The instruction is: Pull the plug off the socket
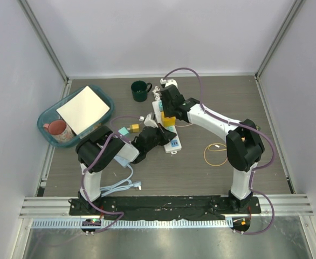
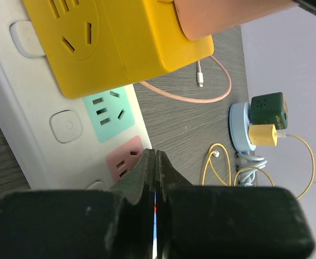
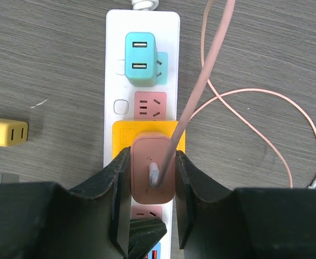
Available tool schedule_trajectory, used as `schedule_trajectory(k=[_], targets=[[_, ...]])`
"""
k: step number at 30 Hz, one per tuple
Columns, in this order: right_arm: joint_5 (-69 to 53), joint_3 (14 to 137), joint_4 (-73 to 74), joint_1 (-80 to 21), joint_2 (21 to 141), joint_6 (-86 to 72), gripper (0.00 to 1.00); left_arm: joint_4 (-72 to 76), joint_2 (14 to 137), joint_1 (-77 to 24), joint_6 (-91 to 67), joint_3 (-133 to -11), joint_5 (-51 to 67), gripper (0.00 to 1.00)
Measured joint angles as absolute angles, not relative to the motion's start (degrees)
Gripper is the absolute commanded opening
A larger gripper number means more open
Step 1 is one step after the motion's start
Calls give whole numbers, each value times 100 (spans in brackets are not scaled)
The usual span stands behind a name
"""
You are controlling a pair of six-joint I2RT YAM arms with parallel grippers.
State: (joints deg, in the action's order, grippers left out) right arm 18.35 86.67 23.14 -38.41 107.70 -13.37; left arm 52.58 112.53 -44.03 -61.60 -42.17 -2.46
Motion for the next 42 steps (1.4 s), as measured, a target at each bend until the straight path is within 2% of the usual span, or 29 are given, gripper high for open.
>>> schedule_trajectory(k=[8, 29, 42], targets=[[1559, 8296, 1966, -3736, 10545, -1525, 1, 5363, 11334, -4414, -6261, -4235, -318, 0], [1767, 8431, 2237, -3983, 10547, -1100, 1, 5400, 11389, -4477, -6272, -4274, -414, 0], [1586, 8433, 2259, -3765, 10536, -1518, 1, 5406, 11410, -4499, -6305, -4274, -539, 0]])
